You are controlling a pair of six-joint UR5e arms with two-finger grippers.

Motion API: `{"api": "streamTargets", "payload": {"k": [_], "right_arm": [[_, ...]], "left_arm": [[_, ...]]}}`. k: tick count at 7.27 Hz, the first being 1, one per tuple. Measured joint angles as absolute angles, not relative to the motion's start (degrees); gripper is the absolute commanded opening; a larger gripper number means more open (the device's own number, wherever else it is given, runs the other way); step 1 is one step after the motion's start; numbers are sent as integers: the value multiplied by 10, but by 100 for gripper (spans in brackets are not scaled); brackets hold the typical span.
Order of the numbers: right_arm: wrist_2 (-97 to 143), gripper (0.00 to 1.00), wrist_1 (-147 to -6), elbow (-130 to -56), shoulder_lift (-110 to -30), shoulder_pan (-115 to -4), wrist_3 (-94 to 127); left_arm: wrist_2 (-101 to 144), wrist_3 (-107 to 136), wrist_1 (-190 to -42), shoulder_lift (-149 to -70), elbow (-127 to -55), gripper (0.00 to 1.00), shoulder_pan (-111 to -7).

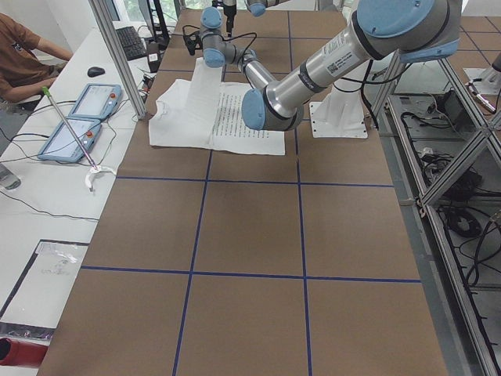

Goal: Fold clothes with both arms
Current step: 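Fold the sleeve across the shirt toward the other side with the left gripper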

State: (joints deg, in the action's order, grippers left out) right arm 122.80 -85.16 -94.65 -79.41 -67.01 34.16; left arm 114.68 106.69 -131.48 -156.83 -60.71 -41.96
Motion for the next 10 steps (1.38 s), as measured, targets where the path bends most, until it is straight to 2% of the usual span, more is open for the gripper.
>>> {"api": "streamTargets", "payload": {"k": [4,5,6,10], "right_arm": [[1228,100,-852,-937,-791,-670,342],[1228,100,-852,-937,-790,-670,343],[1228,100,-852,-937,-789,-669,343],[1230,100,-826,-938,-779,-666,352]], "left_arm": [[1072,1065,-1368,-1571,-561,0,-356],[1057,1065,-1384,-1578,-540,90,-343],[1038,1064,-1405,-1586,-517,100,-332],[1016,1019,-1448,-1593,-490,100,-326]]}}
